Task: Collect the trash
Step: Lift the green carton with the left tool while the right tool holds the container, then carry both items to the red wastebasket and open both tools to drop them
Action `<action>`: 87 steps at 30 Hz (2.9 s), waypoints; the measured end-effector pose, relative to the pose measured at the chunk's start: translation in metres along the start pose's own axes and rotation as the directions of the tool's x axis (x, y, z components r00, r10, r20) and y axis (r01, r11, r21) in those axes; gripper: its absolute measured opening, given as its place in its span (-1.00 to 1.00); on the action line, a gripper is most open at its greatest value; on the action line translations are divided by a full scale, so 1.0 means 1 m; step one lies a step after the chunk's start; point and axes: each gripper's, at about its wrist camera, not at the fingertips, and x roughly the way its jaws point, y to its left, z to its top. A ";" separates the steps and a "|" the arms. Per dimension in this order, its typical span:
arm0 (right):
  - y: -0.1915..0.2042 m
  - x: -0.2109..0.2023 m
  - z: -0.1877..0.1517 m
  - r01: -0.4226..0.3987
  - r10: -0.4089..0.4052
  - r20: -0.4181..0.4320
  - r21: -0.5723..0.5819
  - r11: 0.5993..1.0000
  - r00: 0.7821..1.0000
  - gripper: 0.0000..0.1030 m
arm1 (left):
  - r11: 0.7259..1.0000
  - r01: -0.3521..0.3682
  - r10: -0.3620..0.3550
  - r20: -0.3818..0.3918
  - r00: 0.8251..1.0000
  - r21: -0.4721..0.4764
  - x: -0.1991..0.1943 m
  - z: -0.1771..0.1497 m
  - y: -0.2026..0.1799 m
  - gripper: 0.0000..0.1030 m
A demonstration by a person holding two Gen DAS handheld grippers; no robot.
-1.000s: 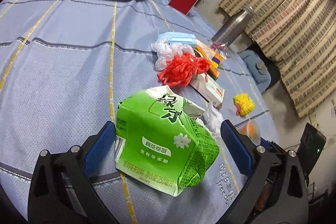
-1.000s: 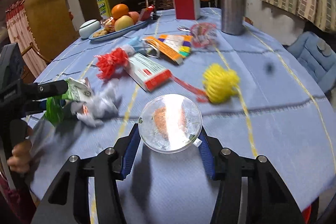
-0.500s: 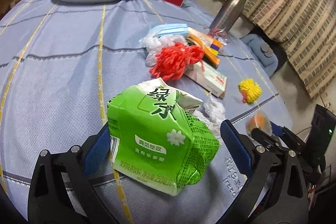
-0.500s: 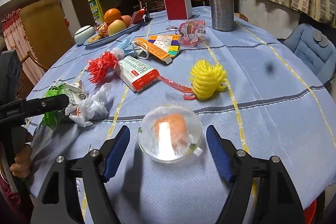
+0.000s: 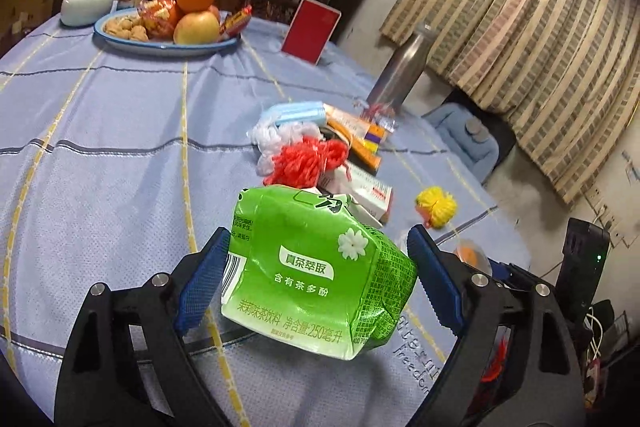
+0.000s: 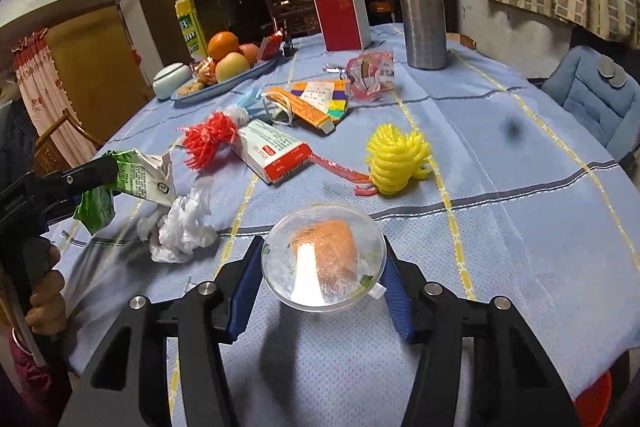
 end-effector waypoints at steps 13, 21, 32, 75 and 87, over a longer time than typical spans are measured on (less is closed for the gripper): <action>-0.011 -0.047 -0.001 0.003 -0.004 0.086 0.021 1.000 0.996 0.07 | 0.999 0.019 -0.021 0.041 0.999 0.041 -0.024 0.005 -0.024 0.56; -0.020 -0.056 -0.009 -0.014 0.010 0.085 0.038 0.999 0.996 0.07 | 0.985 -0.117 0.121 -0.019 0.992 0.128 -0.025 -0.013 -0.018 0.87; -0.019 -0.051 -0.016 -0.026 0.024 0.065 0.041 0.999 0.998 0.07 | 0.969 -0.108 0.149 -0.178 0.973 0.220 0.004 -0.022 0.000 0.79; -0.223 -0.176 -0.144 0.364 -0.386 -0.031 0.408 0.837 0.922 0.08 | 0.818 0.380 -0.282 -0.275 0.919 0.431 0.055 -0.066 -0.267 0.45; -0.292 -0.208 -0.184 0.357 -0.450 -0.005 0.618 0.701 0.893 0.63 | 0.681 0.525 -0.302 -0.457 0.837 0.511 0.104 -0.115 -0.366 0.45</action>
